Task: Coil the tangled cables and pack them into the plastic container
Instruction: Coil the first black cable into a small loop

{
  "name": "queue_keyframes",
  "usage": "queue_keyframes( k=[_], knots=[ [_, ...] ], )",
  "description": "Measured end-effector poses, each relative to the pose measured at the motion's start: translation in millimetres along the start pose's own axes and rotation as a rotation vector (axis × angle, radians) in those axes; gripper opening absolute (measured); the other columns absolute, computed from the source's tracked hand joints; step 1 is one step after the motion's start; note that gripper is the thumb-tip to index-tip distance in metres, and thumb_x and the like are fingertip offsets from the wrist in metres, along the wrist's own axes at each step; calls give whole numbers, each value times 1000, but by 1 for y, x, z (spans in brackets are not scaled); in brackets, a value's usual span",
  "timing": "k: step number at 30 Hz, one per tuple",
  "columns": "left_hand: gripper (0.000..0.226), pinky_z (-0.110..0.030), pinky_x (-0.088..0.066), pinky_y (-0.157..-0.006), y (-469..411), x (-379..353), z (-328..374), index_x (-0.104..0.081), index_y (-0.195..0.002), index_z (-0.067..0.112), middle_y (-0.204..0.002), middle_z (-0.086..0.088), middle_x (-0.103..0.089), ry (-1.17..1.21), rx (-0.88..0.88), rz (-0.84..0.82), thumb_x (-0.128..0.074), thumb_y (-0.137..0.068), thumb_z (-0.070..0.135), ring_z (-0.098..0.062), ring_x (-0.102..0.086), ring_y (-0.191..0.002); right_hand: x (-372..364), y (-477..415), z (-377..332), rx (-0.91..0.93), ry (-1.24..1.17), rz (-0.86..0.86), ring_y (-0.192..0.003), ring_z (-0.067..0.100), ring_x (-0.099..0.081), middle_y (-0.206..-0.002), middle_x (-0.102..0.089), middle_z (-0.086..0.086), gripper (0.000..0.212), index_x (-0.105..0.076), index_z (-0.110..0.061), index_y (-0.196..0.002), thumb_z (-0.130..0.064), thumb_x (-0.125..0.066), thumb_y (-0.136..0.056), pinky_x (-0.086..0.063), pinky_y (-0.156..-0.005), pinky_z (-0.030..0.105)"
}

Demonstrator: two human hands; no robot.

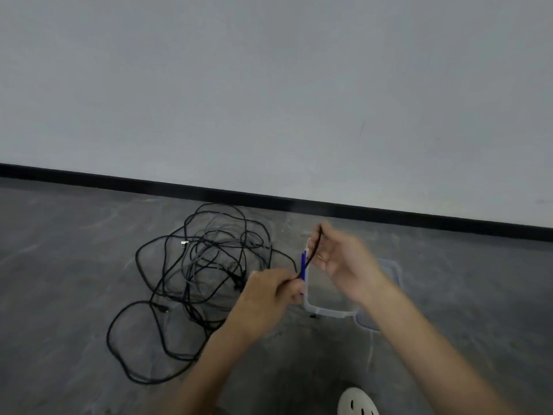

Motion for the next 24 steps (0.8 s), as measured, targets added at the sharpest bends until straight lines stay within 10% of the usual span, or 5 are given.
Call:
queue_keyframes(
  k=[5,13,20,24],
  knots=[
    [27,-29,-50,-91,-6,-26,28,-69,-117,12,-109,-1,-72,4,-22,-88,-51,-100,24,-11,-65,-100,11,15,-43,179,189,43,-43,7,-26,-47,-30,-9,24,-65,-7,-94,-22,-47,-101,-24,-40,19],
    [48,-11,-27,-99,-26,2,20,-39,-143,24,-140,10,-46,-115,5,151,-54,-98,26,-7,-42,-129,24,56,-75,314,449,-140,-44,9,-17,-48,-26,-7,30,-68,-6,-79,-33,-58,-86,-15,-41,21],
    [65,-20,-10,-115,-33,-17,39,-19,-153,24,-158,12,-15,-270,-69,95,-54,-98,27,-6,-10,-143,37,88,-73,429,659,-290,-58,11,-48,-57,-51,0,28,-74,-18,-77,-41,-62,-86,-42,-60,22],
    [32,-26,-31,-107,-37,-22,42,-54,-131,22,-132,5,-56,-335,-108,71,-49,-100,27,-13,-41,-127,49,87,-86,494,705,-216,-80,13,-60,-78,-70,7,22,-77,-26,-82,-28,-56,-89,-48,-80,27]
  ],
)
Point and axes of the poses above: each hand's wrist, its own y-axis away from the middle knuckle, its own x-axis out of the back of the hand, z = x × y, the point moved 10 cm from there along -y, towards the middle knuckle
